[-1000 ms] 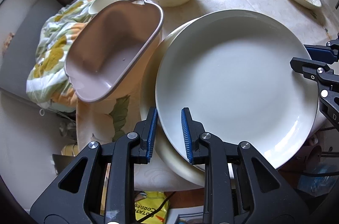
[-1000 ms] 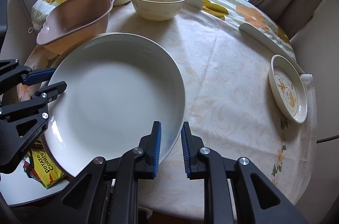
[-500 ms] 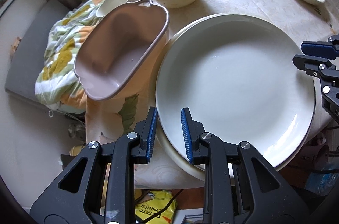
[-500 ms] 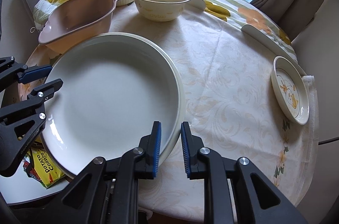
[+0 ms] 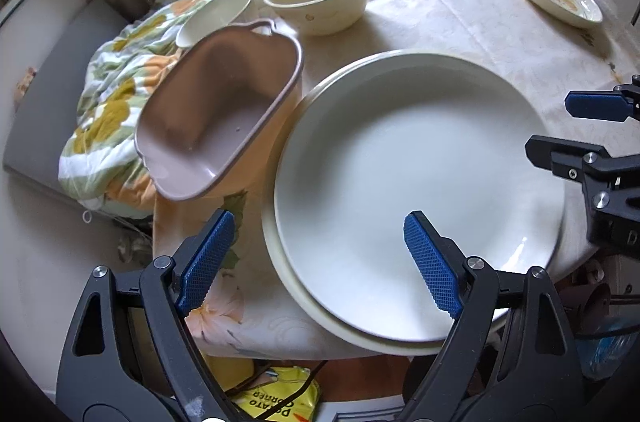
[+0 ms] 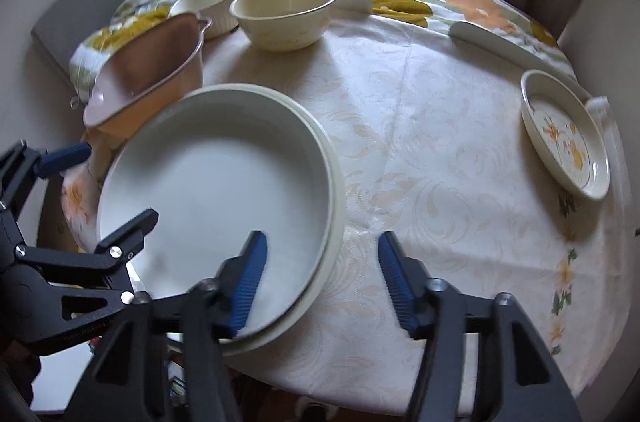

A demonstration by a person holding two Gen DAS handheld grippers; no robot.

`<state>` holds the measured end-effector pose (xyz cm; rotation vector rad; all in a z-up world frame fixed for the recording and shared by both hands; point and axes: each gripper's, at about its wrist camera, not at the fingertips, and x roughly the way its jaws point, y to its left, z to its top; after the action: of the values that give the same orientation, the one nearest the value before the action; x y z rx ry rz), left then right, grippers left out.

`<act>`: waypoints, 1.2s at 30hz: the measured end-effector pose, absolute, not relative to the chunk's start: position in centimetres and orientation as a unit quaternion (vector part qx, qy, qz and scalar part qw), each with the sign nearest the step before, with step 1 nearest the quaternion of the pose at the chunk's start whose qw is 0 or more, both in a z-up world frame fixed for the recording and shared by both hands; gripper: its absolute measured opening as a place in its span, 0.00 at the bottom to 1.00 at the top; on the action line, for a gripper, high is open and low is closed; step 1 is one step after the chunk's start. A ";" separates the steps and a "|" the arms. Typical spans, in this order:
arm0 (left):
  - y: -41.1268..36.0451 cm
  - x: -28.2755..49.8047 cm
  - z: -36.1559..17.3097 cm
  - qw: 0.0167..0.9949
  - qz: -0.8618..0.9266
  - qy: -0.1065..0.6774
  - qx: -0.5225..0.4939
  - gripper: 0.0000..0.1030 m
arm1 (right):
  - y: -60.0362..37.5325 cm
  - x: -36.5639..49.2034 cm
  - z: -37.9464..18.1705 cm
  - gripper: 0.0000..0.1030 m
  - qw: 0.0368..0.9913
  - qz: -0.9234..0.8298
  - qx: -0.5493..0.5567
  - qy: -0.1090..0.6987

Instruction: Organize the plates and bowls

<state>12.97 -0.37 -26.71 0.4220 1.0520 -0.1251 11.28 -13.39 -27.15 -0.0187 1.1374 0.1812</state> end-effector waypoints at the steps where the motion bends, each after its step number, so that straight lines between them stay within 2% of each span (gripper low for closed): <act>1: -0.5 12.8 -26.0 0.844 -0.061 0.494 0.199 0.83 | -13.8 11.2 -26.8 0.52 0.841 0.081 -0.002 0.536; 7: -1.4 12.6 -19.2 0.870 -0.113 0.453 0.161 0.83 | -17.8 8.6 -22.0 0.52 0.867 0.053 0.059 0.492; 8: -2.1 12.8 -17.4 0.875 -0.142 0.439 0.146 0.84 | -18.8 7.9 -20.9 0.56 0.873 0.044 0.071 0.481; 9: -2.7 13.0 -16.2 0.878 -0.164 0.429 0.136 0.89 | -19.6 7.6 -20.2 0.64 0.876 0.033 0.078 0.474; 10: -3.4 13.3 -15.0 0.880 -0.184 0.419 0.127 0.95 | -20.6 7.1 -19.3 0.90 0.881 0.018 0.085 0.466; 11: -4.5 13.8 -13.8 0.881 -0.211 0.406 0.117 1.00 | -21.5 6.7 -18.6 1.00 0.884 0.007 0.093 0.458; 14: -7.8 15.6 -12.0 0.872 -0.272 0.392 0.110 1.00 | -25.0 5.0 -16.6 1.00 0.894 -0.036 0.134 0.426; 19: -14.9 19.8 -11.0 0.848 -0.346 0.382 0.126 1.00 | -29.9 4.0 -15.0 1.00 0.885 -0.105 0.159 0.425; 26: -22.8 26.7 -14.2 0.796 -0.401 0.441 0.100 0.99 | -37.6 5.4 -17.1 1.00 0.865 -0.149 0.243 0.413; 29: -25.6 29.3 -16.9 0.780 -0.404 0.465 0.112 0.89 | -40.3 7.2 -19.5 1.00 0.851 -0.149 0.278 0.421; 32: -28.3 31.7 -20.2 0.763 -0.398 0.489 0.139 0.76 | -41.9 9.0 -22.0 0.97 0.840 -0.150 0.299 0.426; 33: -29.0 32.5 -21.2 0.757 -0.397 0.498 0.146 0.70 | -42.3 9.8 -22.9 0.94 0.836 -0.150 0.306 0.430; 35: -30.5 33.9 -23.5 0.745 -0.393 0.515 0.158 0.61 | -43.0 11.2 -24.7 0.74 0.827 -0.145 0.320 0.440; 36: -31.1 34.5 -24.4 0.740 -0.391 0.523 0.163 0.55 | -43.3 11.8 -25.4 0.72 0.823 -0.146 0.325 0.443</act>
<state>34.48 -31.12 -24.43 0.3572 1.1469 -0.8589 11.82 -43.26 -25.37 0.6913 0.9416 -0.3103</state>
